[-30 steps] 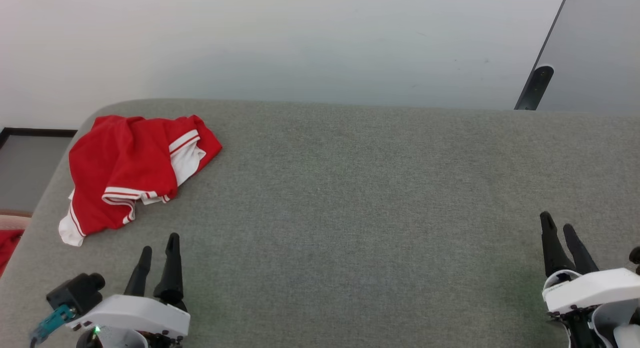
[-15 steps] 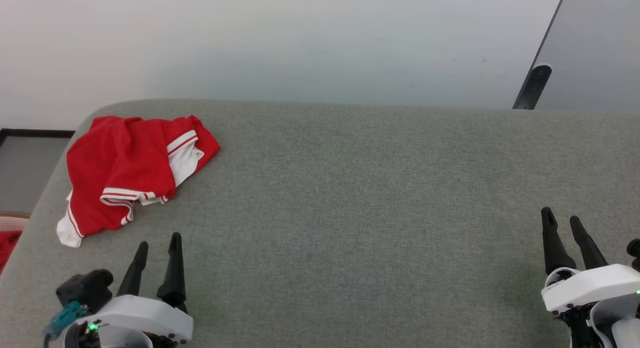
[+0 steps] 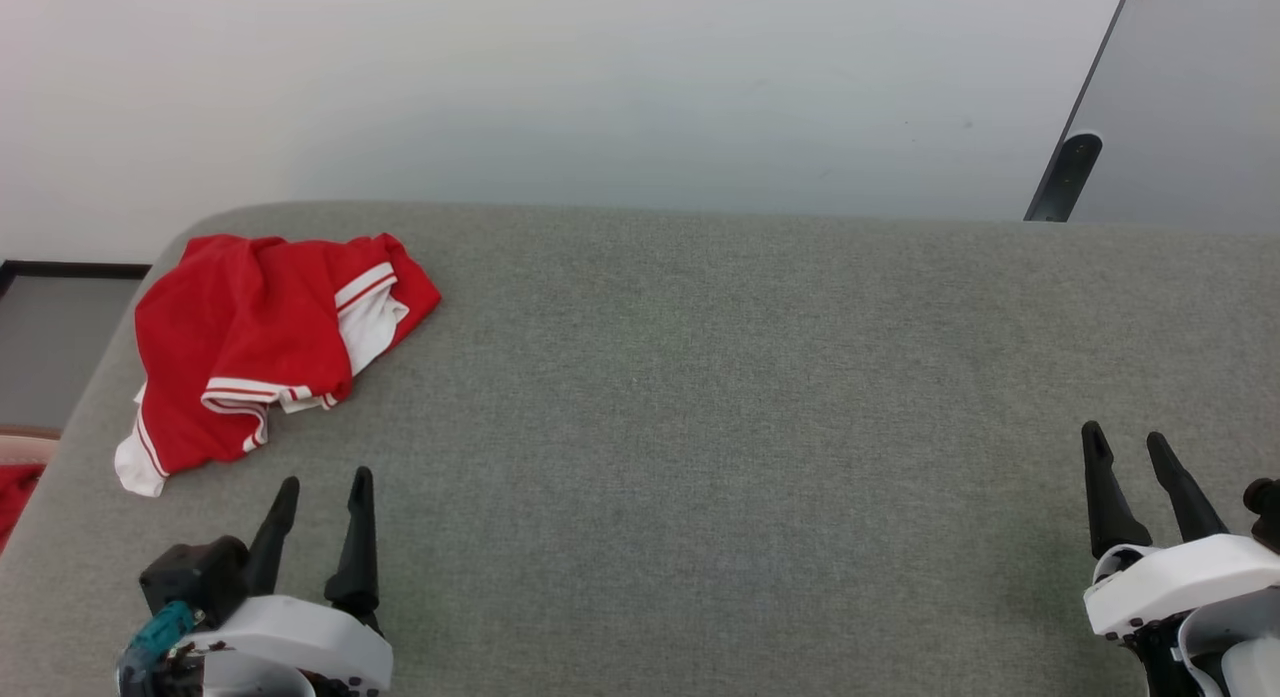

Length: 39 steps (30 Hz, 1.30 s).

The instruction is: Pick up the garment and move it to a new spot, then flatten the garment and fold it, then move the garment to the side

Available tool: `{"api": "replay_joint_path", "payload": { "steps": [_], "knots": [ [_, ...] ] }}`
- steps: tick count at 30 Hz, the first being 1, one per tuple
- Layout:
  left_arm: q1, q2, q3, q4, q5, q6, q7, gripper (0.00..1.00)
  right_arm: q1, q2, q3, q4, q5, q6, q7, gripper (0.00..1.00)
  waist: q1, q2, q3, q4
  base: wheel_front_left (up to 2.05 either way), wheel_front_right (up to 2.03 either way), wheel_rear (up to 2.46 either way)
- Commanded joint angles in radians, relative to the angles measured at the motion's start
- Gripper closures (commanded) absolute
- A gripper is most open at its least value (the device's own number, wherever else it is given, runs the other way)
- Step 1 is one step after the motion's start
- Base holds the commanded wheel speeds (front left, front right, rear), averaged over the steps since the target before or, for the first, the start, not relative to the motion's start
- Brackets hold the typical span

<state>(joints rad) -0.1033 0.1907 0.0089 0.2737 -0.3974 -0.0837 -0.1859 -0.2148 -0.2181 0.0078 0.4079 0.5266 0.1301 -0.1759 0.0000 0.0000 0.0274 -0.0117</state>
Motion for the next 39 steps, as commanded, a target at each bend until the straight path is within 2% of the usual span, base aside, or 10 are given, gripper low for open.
{"api": "replay_joint_path", "payload": {
  "steps": [1,21,39],
  "knots": [
    [-0.012,0.007,-0.001,-0.006,0.026,-0.004,-0.009,0.0,-0.015,-0.01,0.004,-0.002,-0.023,0.001,-0.007,0.0,0.0,0.0,0.001,-0.001,0.0,0.0,0.0],
    [-0.025,0.028,-0.012,0.005,0.189,-0.011,-0.05,0.0,-0.021,-0.023,-0.005,0.012,-0.163,0.001,-0.05,0.0,0.0,0.0,0.02,-0.007,0.0,0.0,0.0],
    [-0.016,0.031,0.005,0.039,0.244,-0.031,-0.081,0.0,0.001,-0.023,-0.008,0.018,-0.241,0.001,-0.083,0.0,0.0,0.0,0.007,-0.015,0.0,0.0,0.0]
  ]
}}
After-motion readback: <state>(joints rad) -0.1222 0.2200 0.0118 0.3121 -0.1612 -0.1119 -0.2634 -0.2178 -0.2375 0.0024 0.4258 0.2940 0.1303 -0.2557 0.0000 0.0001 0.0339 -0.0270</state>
